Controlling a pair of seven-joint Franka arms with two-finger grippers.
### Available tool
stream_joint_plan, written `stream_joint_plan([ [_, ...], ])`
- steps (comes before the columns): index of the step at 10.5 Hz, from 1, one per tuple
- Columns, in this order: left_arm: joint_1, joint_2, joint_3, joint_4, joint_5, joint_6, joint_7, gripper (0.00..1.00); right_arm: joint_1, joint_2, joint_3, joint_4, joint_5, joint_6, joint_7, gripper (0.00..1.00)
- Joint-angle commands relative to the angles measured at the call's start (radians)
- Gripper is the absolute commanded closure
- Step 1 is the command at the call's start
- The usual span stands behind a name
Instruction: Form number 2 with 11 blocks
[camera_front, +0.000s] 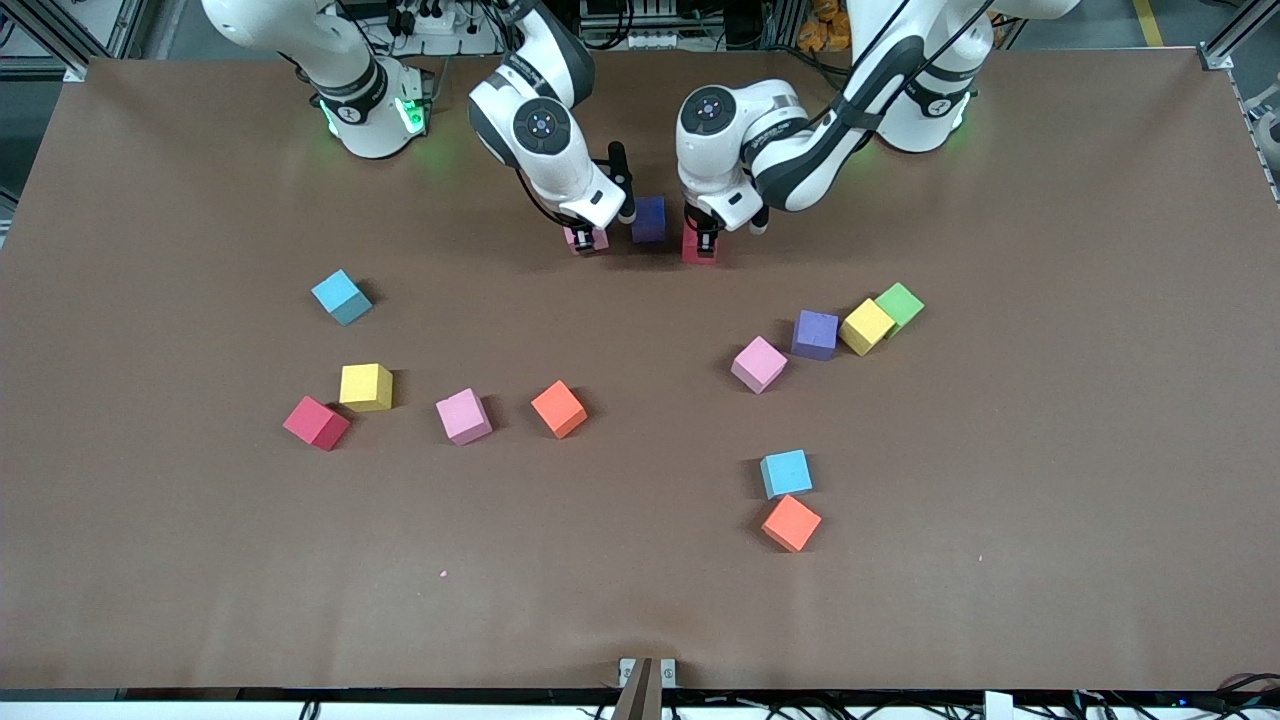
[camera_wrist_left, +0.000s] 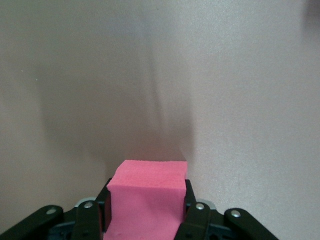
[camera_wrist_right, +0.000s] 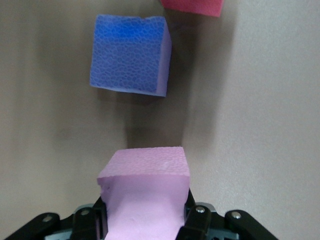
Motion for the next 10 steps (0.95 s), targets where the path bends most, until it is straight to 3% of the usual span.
stream_joint_plan([
  [1,0.016,0.007,-0.013,-0.052,0.013,0.030,-0.062,1.00,-0.058,-0.031,-0.002,-0.008,0.018,-0.050,-0.018,0.81],
  [6,0.011,0.027,-0.065,-0.043,0.013,0.035,-0.184,1.00,-0.080,-0.036,-0.005,-0.006,0.018,-0.059,-0.029,0.81],
  [10,-0.001,0.030,-0.070,-0.038,0.013,0.035,-0.236,1.00,-0.195,-0.030,-0.005,-0.005,0.018,-0.081,-0.110,0.81],
])
